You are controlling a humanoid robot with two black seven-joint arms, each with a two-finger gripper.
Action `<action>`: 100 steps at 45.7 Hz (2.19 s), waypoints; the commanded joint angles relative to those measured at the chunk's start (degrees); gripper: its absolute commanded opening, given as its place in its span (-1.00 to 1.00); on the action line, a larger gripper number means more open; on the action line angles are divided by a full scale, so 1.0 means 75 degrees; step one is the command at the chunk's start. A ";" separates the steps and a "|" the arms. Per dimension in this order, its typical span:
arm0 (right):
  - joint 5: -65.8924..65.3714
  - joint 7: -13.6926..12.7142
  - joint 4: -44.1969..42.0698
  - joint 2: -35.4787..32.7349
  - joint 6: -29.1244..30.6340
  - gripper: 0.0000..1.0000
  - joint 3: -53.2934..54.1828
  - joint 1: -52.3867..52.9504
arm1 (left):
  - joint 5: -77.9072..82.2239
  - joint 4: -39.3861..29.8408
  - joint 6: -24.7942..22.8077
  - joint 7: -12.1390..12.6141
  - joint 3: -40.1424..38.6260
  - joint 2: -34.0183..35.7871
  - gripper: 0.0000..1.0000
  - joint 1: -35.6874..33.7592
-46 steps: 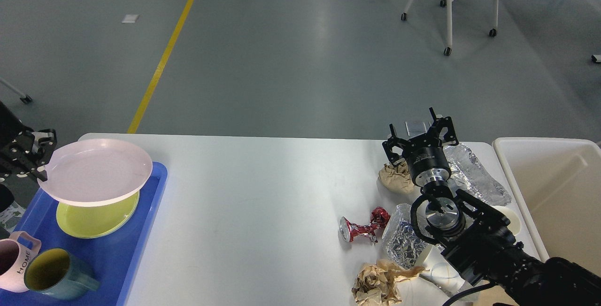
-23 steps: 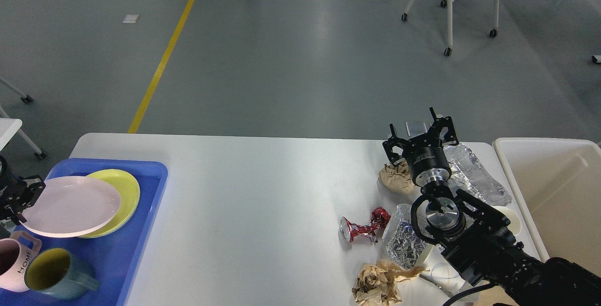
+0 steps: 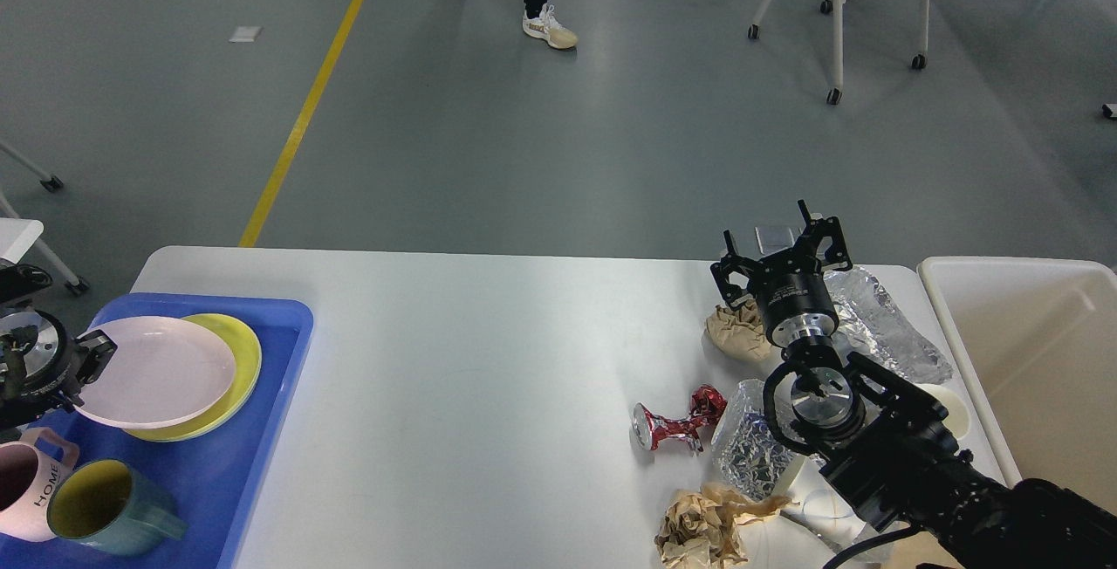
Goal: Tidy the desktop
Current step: 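Lower the pink plate onto the yellow plate and release, then open the left gripper and raise it above the stacked plates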
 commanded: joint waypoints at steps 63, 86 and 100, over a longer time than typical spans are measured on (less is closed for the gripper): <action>0.0000 -0.0007 0.0000 0.0000 0.0000 1.00 0.0000 0.0001 | 0.0013 -0.0072 0.0875 0.0008 -0.0040 -0.0356 0.96 0.0083; 0.0000 -0.0007 0.0000 0.0000 0.0000 1.00 0.0000 0.0012 | -0.0069 0.0021 0.0887 -0.0027 -0.2358 -0.0379 0.96 0.0164; 0.0000 0.0005 0.0000 0.0000 0.0000 1.00 0.0000 0.0001 | -0.1686 0.0583 0.0910 -0.0027 -0.5967 -0.0871 0.96 0.1219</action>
